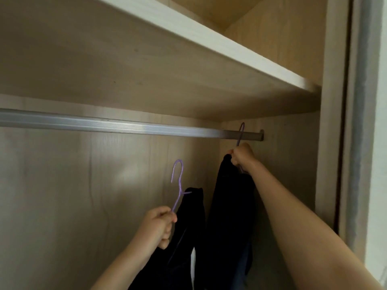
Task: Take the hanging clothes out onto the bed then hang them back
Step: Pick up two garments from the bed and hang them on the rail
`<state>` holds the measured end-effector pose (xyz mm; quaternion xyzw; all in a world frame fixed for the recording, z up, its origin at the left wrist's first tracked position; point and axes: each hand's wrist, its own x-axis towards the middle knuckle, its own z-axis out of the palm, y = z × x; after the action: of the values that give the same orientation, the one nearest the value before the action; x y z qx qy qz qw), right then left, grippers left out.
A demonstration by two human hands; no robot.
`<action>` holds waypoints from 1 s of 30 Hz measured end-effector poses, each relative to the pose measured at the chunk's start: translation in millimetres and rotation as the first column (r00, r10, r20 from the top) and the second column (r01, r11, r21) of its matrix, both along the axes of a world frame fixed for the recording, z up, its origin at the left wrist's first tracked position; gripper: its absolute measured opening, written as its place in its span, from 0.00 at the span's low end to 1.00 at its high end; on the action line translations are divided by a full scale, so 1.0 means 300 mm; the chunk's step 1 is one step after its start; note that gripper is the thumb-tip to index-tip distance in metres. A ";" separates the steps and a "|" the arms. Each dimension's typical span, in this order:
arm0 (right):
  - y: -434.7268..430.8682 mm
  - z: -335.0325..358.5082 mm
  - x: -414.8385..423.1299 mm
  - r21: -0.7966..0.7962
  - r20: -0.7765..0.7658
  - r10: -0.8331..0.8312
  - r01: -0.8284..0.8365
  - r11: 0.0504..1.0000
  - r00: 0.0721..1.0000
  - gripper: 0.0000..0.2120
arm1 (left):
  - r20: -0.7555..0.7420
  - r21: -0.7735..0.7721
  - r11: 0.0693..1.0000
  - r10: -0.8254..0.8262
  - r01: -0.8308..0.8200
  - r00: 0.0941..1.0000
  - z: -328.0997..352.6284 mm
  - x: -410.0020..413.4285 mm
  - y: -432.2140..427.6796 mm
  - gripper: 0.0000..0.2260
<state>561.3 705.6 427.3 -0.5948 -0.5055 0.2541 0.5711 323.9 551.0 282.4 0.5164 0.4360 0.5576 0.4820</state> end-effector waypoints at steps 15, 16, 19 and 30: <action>0.100 -0.072 0.011 -0.056 0.061 0.149 -0.145 0.988 0.987 0.12 | 0.087 -0.070 0.997 0.047 -0.041 0.995 0.160 0.115 0.272 0.13; 0.098 -0.073 0.016 -0.063 0.025 0.164 -0.162 0.985 0.986 0.12 | 0.094 -0.066 0.997 0.056 -0.050 0.994 0.195 0.128 0.289 0.13; 0.084 -0.076 0.033 -0.082 -0.105 0.237 -0.245 0.966 0.966 0.15 | 0.138 -0.027 0.998 0.058 -0.054 0.989 0.300 0.166 0.321 0.14; 0.057 -0.083 0.056 -0.112 -0.309 0.337 -0.386 0.916 0.889 0.19 | 0.197 0.144 0.988 -0.092 0.064 0.976 0.402 0.263 0.293 0.13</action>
<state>578.0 722.7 402.3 -0.4941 -0.4968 0.4810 0.5270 402.7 639.0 403.0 0.5052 0.3246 0.6167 0.5090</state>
